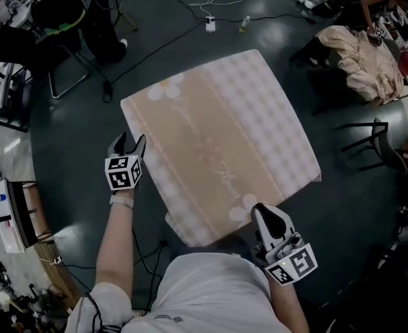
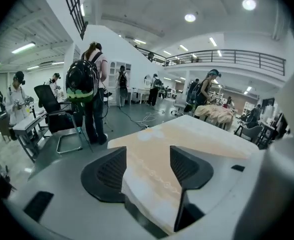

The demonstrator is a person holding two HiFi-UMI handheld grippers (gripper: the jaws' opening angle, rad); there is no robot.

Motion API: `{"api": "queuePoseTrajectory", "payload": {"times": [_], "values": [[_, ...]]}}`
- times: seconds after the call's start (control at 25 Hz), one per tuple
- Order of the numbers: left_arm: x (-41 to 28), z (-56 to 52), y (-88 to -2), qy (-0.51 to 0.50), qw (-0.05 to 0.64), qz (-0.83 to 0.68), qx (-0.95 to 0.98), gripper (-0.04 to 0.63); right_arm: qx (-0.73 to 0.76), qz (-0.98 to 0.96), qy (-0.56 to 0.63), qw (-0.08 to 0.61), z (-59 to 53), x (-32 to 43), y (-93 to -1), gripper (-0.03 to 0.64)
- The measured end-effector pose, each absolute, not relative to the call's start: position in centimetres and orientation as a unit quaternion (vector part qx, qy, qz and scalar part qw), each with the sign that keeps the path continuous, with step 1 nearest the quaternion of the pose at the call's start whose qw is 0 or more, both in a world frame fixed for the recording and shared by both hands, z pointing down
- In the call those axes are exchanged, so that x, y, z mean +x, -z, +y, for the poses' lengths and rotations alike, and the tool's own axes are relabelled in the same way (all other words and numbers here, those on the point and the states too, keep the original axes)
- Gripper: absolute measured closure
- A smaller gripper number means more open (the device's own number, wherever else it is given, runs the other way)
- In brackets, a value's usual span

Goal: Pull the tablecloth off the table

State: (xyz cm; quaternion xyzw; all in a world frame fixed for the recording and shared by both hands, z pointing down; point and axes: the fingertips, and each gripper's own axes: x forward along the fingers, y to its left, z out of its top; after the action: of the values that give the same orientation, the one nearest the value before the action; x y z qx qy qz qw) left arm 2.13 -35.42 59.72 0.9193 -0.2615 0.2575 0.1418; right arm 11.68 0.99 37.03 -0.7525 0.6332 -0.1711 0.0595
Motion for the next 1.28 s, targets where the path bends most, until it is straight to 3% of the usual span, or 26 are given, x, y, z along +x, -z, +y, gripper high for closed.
{"api": "queuePoseTrajectory", "payload": {"times": [0.24,0.6,0.76,1.08,1.28], "values": [[3.5,-39.9,-65.1,-0.298,0.151,-0.249,0.909,0.325,-0.776,0.598,0.193,0.047,1.1,10.8,-37.7,0.580],[3.8,-44.1,-70.7,-0.307,0.237,-0.258,0.885,0.324,-0.795,0.568,0.209,0.024,0.9,10.1,-38.4,0.580],[4.5,-44.1,-72.6,-0.327,0.240,-0.235,0.883,0.322,-0.800,0.559,0.214,0.025,0.9,10.0,-38.4,0.580],[4.6,-43.9,-74.1,-0.287,0.355,-0.214,0.864,0.321,-0.802,0.558,0.212,0.028,0.4,9.6,-38.3,0.580],[4.5,-43.8,-74.3,-0.281,0.375,-0.226,0.854,0.345,-0.801,0.560,0.210,0.027,0.3,9.3,-38.2,0.580]]}}
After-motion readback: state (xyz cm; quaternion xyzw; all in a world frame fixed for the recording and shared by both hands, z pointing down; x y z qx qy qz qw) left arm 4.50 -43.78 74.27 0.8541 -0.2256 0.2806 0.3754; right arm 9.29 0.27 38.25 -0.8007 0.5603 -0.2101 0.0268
